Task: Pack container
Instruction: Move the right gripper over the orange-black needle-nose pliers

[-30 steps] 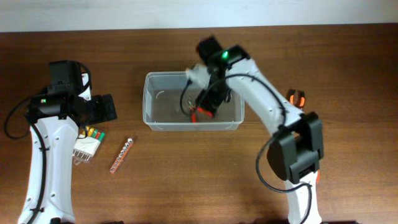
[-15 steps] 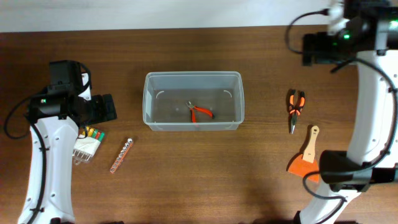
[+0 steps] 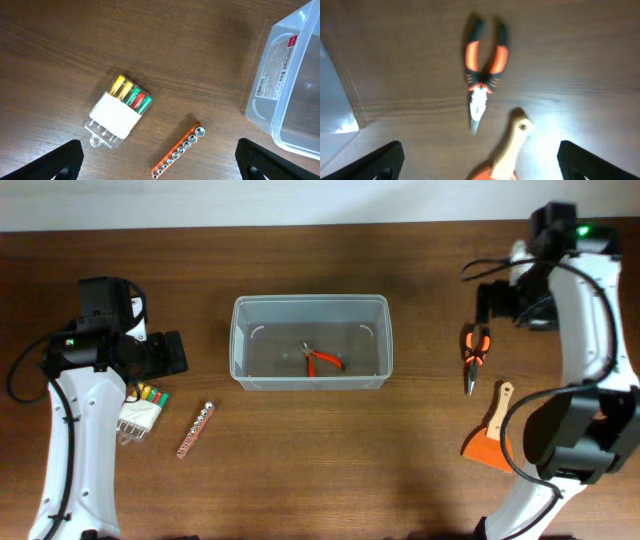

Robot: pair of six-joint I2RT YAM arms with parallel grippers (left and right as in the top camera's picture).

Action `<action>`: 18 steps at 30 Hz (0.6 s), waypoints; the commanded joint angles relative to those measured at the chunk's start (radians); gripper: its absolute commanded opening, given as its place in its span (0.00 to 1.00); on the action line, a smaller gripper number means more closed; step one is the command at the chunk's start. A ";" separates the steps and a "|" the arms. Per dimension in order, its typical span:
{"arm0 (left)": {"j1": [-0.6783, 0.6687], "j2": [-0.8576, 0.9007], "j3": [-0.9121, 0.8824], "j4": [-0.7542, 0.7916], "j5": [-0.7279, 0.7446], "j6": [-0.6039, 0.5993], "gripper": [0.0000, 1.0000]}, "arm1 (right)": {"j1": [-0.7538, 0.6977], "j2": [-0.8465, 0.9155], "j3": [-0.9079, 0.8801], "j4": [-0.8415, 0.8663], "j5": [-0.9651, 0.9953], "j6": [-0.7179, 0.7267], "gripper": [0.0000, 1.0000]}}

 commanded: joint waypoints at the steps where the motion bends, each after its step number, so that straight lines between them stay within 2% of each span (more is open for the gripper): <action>1: 0.002 -0.002 -0.002 0.000 0.013 0.016 0.99 | 0.036 0.001 -0.109 0.078 -0.073 -0.065 0.99; 9: 0.002 -0.002 -0.002 -0.001 0.014 0.016 0.99 | 0.061 0.001 -0.352 0.328 -0.086 -0.087 0.99; 18: 0.002 -0.002 -0.002 -0.001 0.014 0.016 0.99 | 0.061 0.003 -0.436 0.464 -0.104 -0.109 0.99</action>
